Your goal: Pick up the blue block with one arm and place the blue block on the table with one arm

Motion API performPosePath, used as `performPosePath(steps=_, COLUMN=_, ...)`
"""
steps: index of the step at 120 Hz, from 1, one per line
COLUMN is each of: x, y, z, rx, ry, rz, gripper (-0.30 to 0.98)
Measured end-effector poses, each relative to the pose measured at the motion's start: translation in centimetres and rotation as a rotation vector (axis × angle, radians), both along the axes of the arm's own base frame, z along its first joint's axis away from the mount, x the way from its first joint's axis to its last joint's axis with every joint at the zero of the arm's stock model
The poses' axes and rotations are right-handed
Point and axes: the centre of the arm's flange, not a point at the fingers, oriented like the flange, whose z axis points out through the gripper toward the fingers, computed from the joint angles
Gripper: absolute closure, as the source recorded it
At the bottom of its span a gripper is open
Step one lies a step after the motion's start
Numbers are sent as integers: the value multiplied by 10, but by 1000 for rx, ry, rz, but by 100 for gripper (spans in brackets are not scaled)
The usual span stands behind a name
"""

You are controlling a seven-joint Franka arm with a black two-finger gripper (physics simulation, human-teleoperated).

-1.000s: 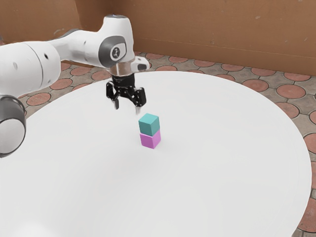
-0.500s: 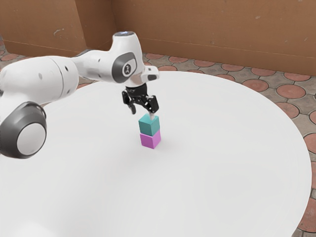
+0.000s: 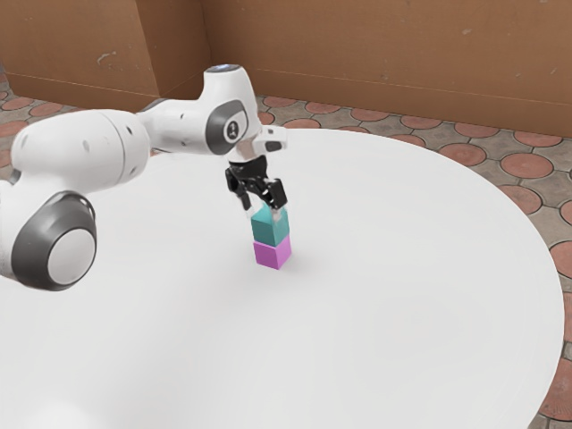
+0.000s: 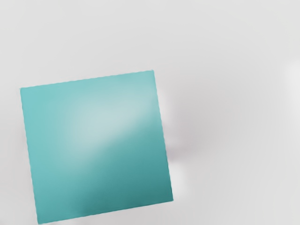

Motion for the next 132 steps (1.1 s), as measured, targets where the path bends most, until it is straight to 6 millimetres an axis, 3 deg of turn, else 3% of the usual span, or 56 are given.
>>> performPosePath(steps=22, x=16, y=3, z=-5, rx=16, ry=-18, rz=-34, gripper=0)
performPosePath(steps=54, x=18, y=0, z=-26, rx=13, ry=8, rz=-72, gripper=0)
performPosePath(steps=73, x=18, y=2, z=-29, rx=16, ry=10, rz=-81, gripper=0)
performPosePath(steps=90, x=30, y=4, z=-23, rx=22, ry=-26, rz=-92, gripper=0)
performPosePath(steps=132, x=37, y=8, z=-54, rx=26, ry=-10, rz=-105, gripper=0)
